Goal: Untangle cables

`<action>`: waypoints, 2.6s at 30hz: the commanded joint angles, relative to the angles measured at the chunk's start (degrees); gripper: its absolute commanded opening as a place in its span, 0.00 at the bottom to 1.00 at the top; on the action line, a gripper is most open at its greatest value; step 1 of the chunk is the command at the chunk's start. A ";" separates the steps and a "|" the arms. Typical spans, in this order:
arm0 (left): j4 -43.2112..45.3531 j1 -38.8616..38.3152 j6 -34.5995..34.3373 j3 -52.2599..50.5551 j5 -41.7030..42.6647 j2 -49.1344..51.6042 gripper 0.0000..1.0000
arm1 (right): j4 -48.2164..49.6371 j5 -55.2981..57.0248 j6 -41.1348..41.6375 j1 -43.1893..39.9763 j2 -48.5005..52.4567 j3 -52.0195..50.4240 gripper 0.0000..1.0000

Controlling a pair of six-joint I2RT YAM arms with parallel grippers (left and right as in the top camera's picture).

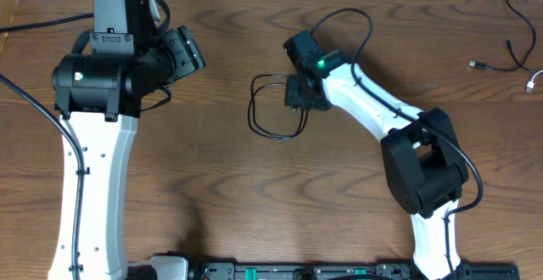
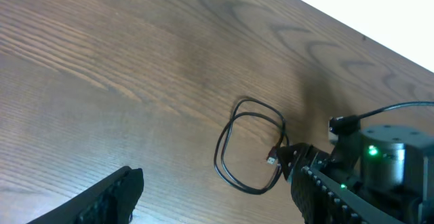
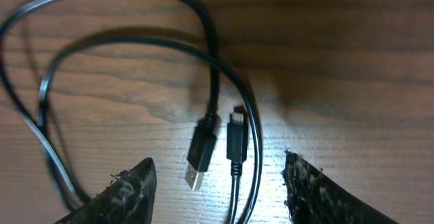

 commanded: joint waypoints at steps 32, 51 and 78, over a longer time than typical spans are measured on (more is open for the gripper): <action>-3.13 0.24 2.89 -3.78 -2.14 0.94 0.75 | -11.50 6.23 -0.96 -2.54 8.28 -1.03 0.01; -2.47 0.22 1.11 -3.78 -1.38 1.03 0.75 | -16.98 2.82 -17.00 -31.52 -28.92 -0.96 0.01; 3.82 -16.26 -2.71 -4.00 1.18 4.61 0.74 | -11.15 4.07 -17.44 -67.63 -22.73 -2.82 0.01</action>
